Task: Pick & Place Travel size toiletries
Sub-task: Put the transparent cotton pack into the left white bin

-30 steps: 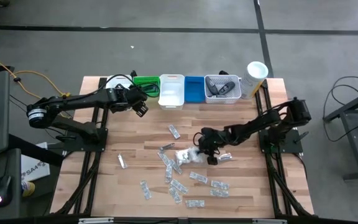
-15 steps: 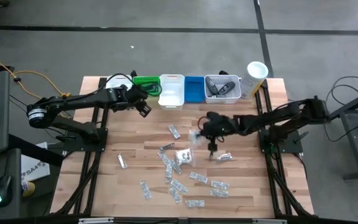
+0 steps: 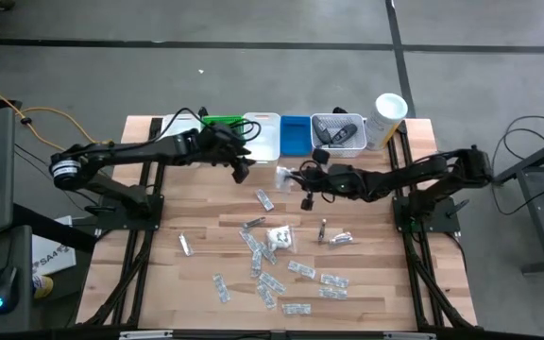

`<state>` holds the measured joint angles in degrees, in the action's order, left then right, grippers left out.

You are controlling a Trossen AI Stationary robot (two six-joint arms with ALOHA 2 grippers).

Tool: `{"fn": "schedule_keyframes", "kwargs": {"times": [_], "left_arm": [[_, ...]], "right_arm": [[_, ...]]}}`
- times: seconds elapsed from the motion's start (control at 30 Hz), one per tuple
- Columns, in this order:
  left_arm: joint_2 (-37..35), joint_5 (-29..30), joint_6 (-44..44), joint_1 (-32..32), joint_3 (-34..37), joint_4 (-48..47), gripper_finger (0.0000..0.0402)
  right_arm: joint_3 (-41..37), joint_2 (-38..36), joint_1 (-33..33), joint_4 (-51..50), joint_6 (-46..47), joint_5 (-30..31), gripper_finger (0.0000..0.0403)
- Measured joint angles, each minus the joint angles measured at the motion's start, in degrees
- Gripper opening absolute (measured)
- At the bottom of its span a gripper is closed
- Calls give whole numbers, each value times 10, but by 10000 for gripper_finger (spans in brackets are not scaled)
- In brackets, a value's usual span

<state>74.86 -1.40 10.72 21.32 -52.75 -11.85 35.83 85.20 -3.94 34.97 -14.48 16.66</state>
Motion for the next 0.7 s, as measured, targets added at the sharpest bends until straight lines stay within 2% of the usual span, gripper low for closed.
{"fn": "schedule_keyframes", "kwargs": {"times": [0.27, 0.4, 0.7], "left_arm": [[49, -78, 0, 0, 0, 83, 186], [66, -116, 0, 0, 0, 118, 186], [67, -126, -2, 0, 0, 159, 199]], "right_arm": [[0, 35, -18, 47, -4, 2, 4], [0, 35, -20, 43, -4, 29, 4], [0, 35, -34, 38, -4, 42, 4]]}}
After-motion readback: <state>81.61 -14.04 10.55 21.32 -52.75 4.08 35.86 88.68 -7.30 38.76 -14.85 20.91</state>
